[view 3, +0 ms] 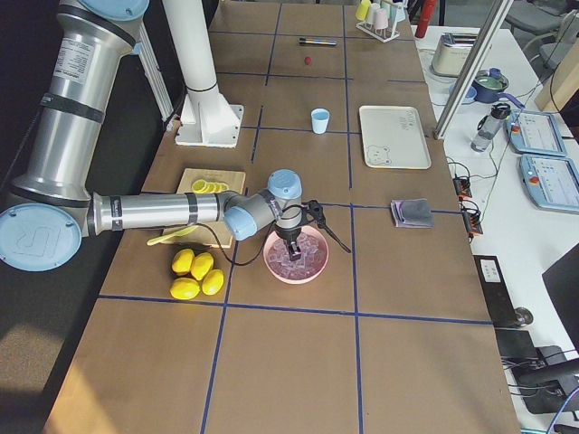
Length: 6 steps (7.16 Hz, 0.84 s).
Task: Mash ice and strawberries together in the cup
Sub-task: 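Grasp another ice cube from the pink bowl with the right gripper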
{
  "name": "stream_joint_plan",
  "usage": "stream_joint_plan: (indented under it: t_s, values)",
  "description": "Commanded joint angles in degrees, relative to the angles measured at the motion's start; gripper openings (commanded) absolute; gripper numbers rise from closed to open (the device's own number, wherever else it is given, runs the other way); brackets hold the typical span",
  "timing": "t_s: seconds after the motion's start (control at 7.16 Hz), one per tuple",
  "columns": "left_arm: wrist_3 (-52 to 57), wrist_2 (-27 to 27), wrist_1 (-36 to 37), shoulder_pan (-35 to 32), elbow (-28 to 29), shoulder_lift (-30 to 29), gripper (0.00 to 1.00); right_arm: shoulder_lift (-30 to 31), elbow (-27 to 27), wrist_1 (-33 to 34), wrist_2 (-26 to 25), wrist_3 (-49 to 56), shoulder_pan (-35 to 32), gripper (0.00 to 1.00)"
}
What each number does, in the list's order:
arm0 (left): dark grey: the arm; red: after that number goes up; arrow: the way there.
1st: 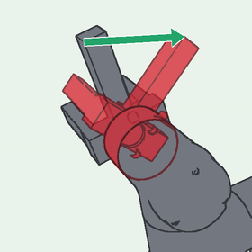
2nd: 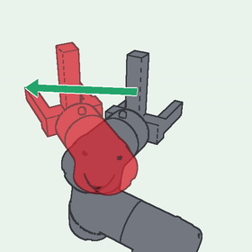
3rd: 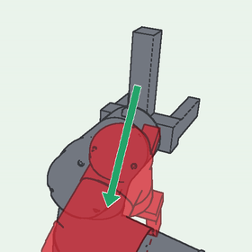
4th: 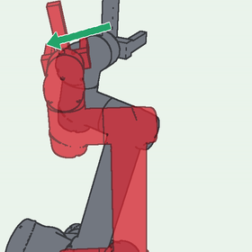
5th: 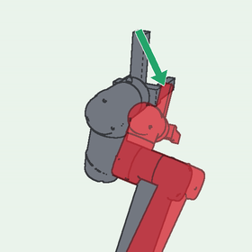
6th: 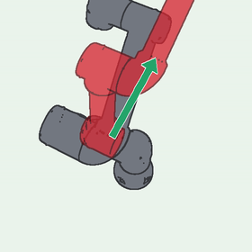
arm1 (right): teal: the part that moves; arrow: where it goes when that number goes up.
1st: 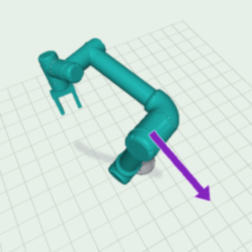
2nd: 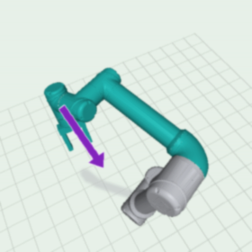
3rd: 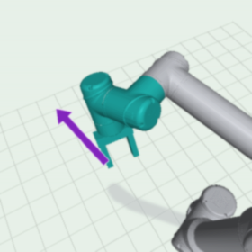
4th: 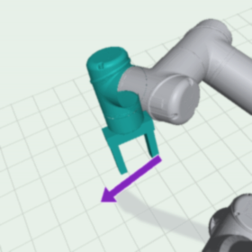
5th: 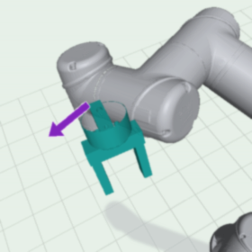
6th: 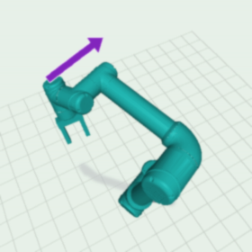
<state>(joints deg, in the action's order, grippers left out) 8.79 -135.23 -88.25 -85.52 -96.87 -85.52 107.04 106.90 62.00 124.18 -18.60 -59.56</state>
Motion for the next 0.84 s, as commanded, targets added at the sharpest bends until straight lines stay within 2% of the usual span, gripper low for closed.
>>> stream_joint_plan:
  t_s: [0.0,0.14,0.42,0.7]
  values:
    - [0.0,0.1,0.0,0.0,-0.2,0.0,1.0,0.2,-0.2,0.1,0.1,0.1,0.7,0.13]
    - [0.0,0.1,0.0,0.0,-0.3,0.0,1.0,0.0,0.1,0.1,0.6,0.1,0.8,0.0]
    - [0.0,0.1,0.0,0.0,-0.3,0.0,1.0,-0.3,1.9,0.1,3.7,0.2,-0.2,0.0]
    - [0.0,0.0,0.0,0.0,-0.3,0.0,1.0,-1.9,3.7,0.4,4.2,-0.2,-4.5,0.0]
